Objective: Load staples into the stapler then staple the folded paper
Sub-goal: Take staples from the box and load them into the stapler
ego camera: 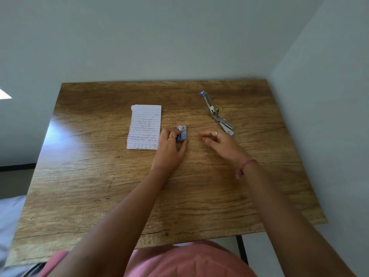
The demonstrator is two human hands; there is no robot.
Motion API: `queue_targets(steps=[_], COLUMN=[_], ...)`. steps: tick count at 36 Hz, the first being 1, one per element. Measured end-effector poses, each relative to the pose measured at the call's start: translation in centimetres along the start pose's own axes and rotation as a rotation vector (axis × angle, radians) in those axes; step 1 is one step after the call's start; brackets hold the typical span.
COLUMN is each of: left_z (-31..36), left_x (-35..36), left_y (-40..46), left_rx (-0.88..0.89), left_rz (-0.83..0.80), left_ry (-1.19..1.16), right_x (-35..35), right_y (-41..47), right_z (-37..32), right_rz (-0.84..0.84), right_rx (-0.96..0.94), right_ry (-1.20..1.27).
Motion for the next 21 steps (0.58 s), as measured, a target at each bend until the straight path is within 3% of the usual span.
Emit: queue_targets(steps=[12, 18, 21], left_z=[0.7, 4.3, 6.2], left_x=[-0.5, -2.0, -1.9], left_y=[-0.2, 2.7, 5.3], left_rx=[-0.078, -0.124, -0.2], left_rz=[-0.04, 0.126, 0.096], left_ry=[-0.043, -0.128, -0.276], right_x=[0.6, 0.7, 0.8], right_y=[-4.1, -4.2, -4.4], right_z=[2.4, 2.5, 2.6], right_rz=[0.185, 0.229, 0.298], right_rx=[-0.265, -0.311, -0.336], right_ry=[-0.221, -0.202, -0.19])
Point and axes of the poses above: each hand's wrist, its own y-axis towards the middle knuckle, its own x-axis out of the palm, z = x × y, the point moved 3 cm from there along y, towards the middle knuckle, and after that the axes turned 9 degrees about y, right-handed, at the moved point
